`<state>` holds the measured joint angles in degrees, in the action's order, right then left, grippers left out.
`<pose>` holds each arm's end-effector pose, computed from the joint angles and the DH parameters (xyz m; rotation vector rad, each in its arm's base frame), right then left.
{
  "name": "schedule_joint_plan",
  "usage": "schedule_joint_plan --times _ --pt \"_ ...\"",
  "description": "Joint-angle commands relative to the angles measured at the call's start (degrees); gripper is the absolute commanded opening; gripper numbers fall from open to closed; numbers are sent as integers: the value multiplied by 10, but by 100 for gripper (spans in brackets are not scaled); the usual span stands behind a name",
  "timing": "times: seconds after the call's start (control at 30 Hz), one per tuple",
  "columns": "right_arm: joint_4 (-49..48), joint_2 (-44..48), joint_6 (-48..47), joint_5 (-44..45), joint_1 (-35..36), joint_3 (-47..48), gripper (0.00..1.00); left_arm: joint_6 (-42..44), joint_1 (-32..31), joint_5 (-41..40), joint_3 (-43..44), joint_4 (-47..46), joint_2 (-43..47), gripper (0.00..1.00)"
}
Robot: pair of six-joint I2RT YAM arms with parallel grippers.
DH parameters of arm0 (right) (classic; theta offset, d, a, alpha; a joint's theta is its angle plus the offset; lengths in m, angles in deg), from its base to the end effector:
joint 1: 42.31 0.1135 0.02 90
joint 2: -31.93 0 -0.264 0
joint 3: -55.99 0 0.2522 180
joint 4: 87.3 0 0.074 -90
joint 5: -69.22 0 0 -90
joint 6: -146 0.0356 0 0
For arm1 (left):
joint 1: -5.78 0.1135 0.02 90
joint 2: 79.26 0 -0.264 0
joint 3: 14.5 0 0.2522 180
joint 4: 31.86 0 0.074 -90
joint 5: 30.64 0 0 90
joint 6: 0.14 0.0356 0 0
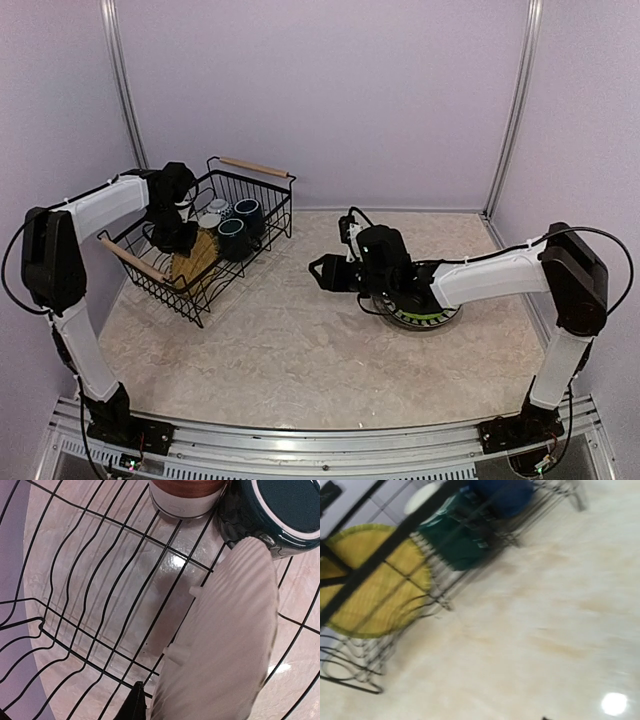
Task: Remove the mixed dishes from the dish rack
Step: Grab the plate from the dish rack.
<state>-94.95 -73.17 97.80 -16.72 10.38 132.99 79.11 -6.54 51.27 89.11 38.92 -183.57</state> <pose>0.2529 0.3276 0.2113 -0.1456 2.0641 1.0049 0.3646 -0.0745 0.2626 0.0061 2.7956 0.1026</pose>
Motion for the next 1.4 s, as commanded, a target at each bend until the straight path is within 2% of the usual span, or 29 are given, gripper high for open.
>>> schedule_joint_plan --times 0.0,0.13,0.33,0.67,0.93,1.17,1.37 --pt "68 65 -48 95 -6 -36 52 -30 -6 -3 0 10 7 16" --pt "82 108 -49 126 -15 -75 54 -29 -7 -3 -3 8 19 5" --pt "75 141 -38 130 -26 -112 55 -27 -15 -29 -4 10 30 0" --pt "93 132 -37 130 -27 -97 59 -36 -31 -118 -20 2 61 0" --pt "98 136 -34 134 -27 -102 71 -44 -29 -101 -46 -45 128 0" --pt "96 138 -30 129 -27 -102 78 -65 1 44 -123 -164 260 0" --pt "72 148 -27 117 -27 -108 79 -88 34 280 -194 -286 356 0"
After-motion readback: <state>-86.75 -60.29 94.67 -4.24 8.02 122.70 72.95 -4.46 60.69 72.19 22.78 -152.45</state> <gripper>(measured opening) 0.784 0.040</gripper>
